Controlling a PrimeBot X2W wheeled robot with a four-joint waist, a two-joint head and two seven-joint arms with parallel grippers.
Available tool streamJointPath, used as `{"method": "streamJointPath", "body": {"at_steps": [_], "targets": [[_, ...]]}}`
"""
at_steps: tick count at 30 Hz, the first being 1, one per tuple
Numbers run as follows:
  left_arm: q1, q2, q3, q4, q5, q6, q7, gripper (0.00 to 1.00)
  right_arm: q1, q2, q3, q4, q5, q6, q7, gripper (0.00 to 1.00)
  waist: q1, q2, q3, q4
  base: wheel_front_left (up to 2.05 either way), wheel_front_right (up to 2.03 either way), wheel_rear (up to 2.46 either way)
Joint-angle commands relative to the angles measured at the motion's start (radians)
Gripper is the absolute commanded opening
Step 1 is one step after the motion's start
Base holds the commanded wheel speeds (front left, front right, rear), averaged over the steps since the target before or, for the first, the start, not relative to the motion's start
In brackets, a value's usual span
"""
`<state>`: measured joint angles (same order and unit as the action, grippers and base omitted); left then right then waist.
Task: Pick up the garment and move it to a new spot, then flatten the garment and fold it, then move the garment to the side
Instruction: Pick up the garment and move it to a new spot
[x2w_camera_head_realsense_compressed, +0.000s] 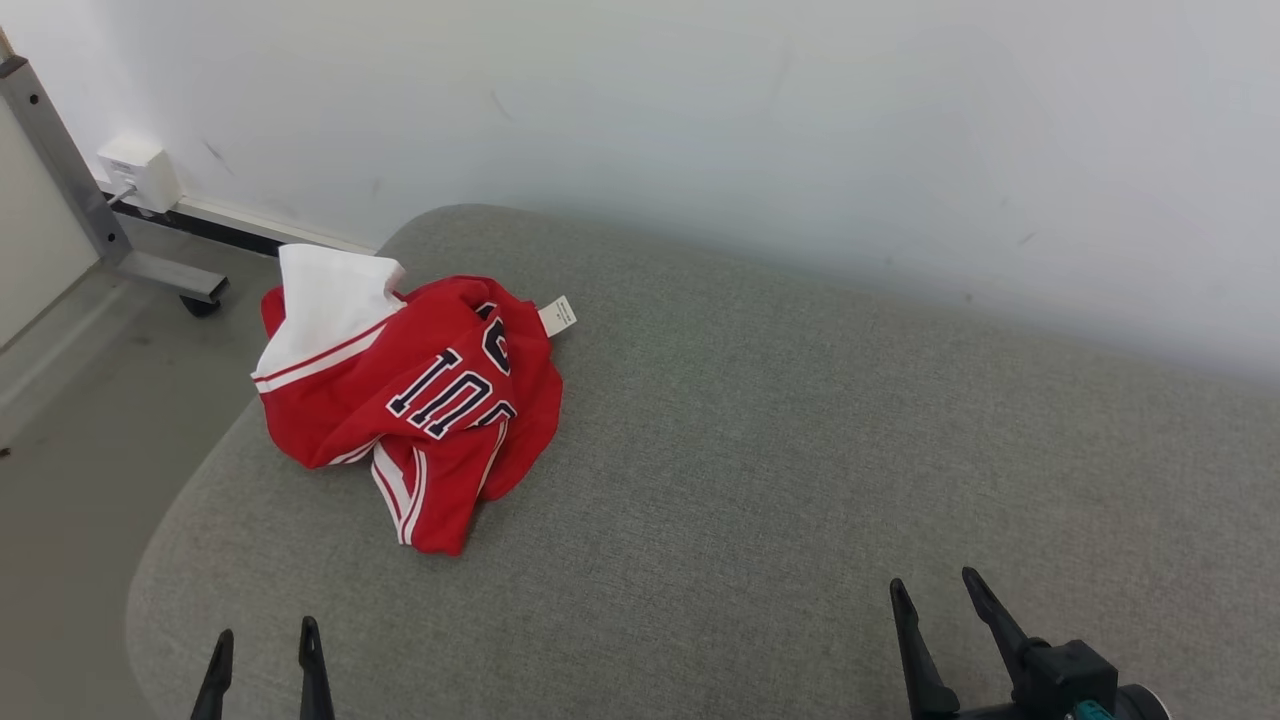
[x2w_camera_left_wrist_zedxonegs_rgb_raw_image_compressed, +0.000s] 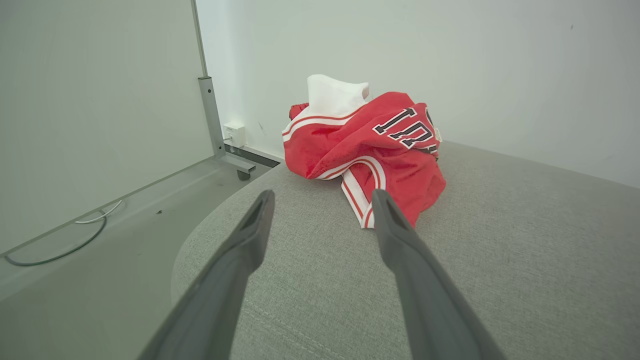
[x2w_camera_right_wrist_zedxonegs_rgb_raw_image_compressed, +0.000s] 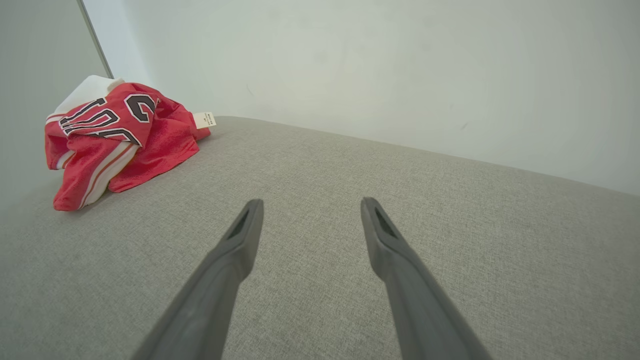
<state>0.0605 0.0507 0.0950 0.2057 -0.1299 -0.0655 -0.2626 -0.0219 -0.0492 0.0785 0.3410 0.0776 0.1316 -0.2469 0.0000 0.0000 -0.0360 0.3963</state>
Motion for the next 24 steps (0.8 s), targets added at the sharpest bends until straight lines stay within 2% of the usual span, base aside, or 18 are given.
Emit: {"method": "streamJointPath", "body": {"at_steps": [1, 6, 11, 14, 18, 20, 24], "targets": [[0.008, -0.001, 0.005, -0.007, 0.003, 0.003, -0.003, 1.0, -0.015, -0.002, 0.003, 0.001, 0.007, -0.002, -0.005, 1.0, 0.0, 0.0, 0.008, -0.01, 0.0, 0.0, 0.0], [-0.035, 0.002, 0.036, 0.007, -0.008, -0.005, -0.003, 1.0, -0.037, -0.002, 0.008, -0.002, 0.005, -0.002, -0.008, 1.0, 0.0, 0.0, 0.04, -0.049, 0.0, 0.0, 0.0], [-0.135, 0.04, 0.064, 0.112, -0.071, -0.032, 0.026, 1.0, -0.055, -0.002, 0.009, -0.007, -0.008, -0.002, -0.01, 1.0, 0.0, 0.0, 0.08, -0.092, 0.0, 0.0, 0.0], [-0.216, 0.089, 0.066, 0.175, -0.133, -0.05, 0.134, 1.0, -0.073, -0.002, 0.018, -0.014, -0.009, -0.002, -0.01, 1.0, 0.0, 0.0, 0.113, -0.132, 0.0, 0.0, 0.0], [-0.318, 0.174, 0.082, 0.185, -0.22, -0.061, 0.263, 1.0, -0.105, -0.003, 0.038, -0.02, -0.013, -0.002, -0.01, 1.0, 0.0, 0.0, 0.164, -0.199, 0.0, 0.0, 0.0], [-0.34, 0.187, 0.09, 0.188, -0.259, -0.063, 0.302, 1.0, -0.113, -0.003, 0.04, -0.023, -0.016, -0.002, -0.01, 1.0, 0.0, 0.0, 0.177, -0.214, 0.0, 0.0, 0.0], [-0.4, 0.251, 0.125, 0.18, -0.411, -0.066, 0.488, 1.0, -0.142, -0.002, 0.056, -0.027, -0.011, -0.002, -0.011, 1.0, 0.0, 0.0, 0.227, -0.284, 0.0, 0.0, 0.0]]}}
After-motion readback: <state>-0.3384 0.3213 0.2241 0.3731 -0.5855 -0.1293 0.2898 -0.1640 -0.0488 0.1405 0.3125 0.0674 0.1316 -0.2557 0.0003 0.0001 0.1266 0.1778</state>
